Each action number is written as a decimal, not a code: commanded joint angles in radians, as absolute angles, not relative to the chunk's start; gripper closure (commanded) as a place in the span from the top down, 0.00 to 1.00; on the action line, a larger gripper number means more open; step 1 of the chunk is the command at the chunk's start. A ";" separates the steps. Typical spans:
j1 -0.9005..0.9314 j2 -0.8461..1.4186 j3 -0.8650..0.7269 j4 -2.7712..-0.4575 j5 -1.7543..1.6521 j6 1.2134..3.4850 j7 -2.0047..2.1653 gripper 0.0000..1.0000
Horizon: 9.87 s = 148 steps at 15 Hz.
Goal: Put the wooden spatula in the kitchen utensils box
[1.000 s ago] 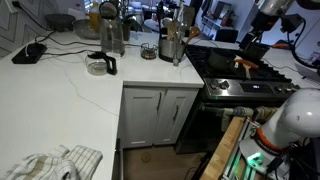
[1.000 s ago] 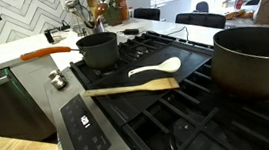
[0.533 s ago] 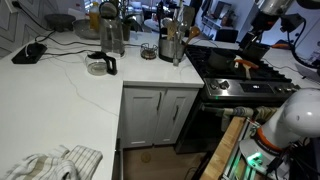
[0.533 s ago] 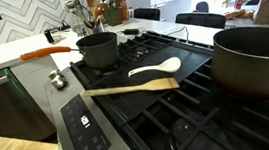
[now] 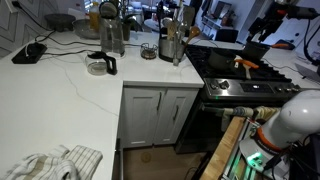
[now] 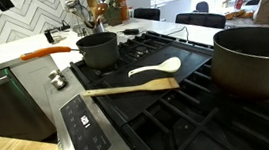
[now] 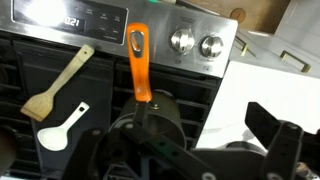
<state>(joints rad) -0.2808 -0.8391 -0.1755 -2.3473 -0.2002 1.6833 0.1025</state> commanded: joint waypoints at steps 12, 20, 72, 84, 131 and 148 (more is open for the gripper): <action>-0.451 -0.303 -0.517 -2.052 -0.078 1.796 0.164 1.00; -0.462 -0.283 -0.506 -2.040 -0.076 1.779 0.140 1.00; -0.873 0.506 -0.387 -1.570 0.287 1.612 0.042 0.45; -0.857 0.262 -0.389 -1.695 0.225 1.654 -0.099 0.06; 0.223 -0.354 -0.440 -2.441 0.329 3.364 -0.431 0.06; 0.893 -0.455 -1.136 -2.428 0.084 3.418 -0.450 0.06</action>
